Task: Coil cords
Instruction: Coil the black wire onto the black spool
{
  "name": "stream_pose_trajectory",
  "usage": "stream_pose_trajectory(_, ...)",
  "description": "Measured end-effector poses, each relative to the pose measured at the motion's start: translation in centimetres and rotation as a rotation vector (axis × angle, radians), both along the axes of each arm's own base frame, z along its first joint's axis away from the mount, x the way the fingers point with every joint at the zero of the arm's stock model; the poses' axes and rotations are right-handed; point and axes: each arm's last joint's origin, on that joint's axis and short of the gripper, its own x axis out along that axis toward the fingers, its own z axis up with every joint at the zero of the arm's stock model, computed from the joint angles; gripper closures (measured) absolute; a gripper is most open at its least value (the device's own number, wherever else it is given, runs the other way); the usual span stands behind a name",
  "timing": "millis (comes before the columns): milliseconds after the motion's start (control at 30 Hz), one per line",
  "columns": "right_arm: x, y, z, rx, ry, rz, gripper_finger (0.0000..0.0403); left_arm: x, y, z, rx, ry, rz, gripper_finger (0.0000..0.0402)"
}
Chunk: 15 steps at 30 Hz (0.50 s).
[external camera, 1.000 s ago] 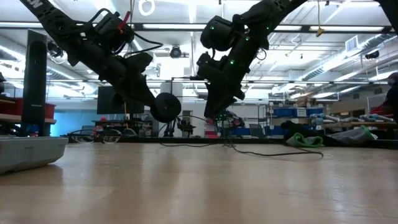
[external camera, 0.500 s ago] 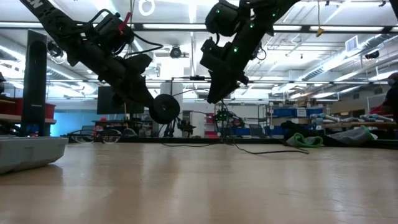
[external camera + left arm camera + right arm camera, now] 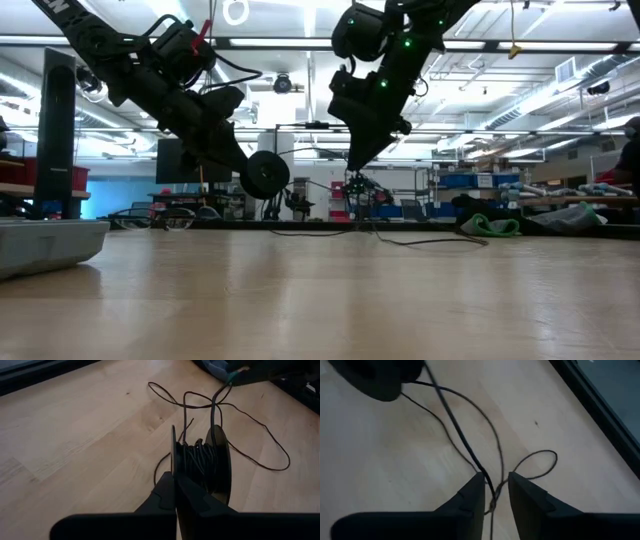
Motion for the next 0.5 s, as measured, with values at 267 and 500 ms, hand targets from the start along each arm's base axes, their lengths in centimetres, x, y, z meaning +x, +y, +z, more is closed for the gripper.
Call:
stream_pose_trajectory(267,0.03,0.02,0.01,0.001,0.001,0.012,0.0370,0.00,0.00,0.01,0.000,-0.001,0.000,0.0402)
stream_pose_trajectory(500,0.11,0.06,0.04,0.001,-0.003,0.029,0.0381,0.00,0.00,0.01,0.000,-0.001,0.001,0.0402)
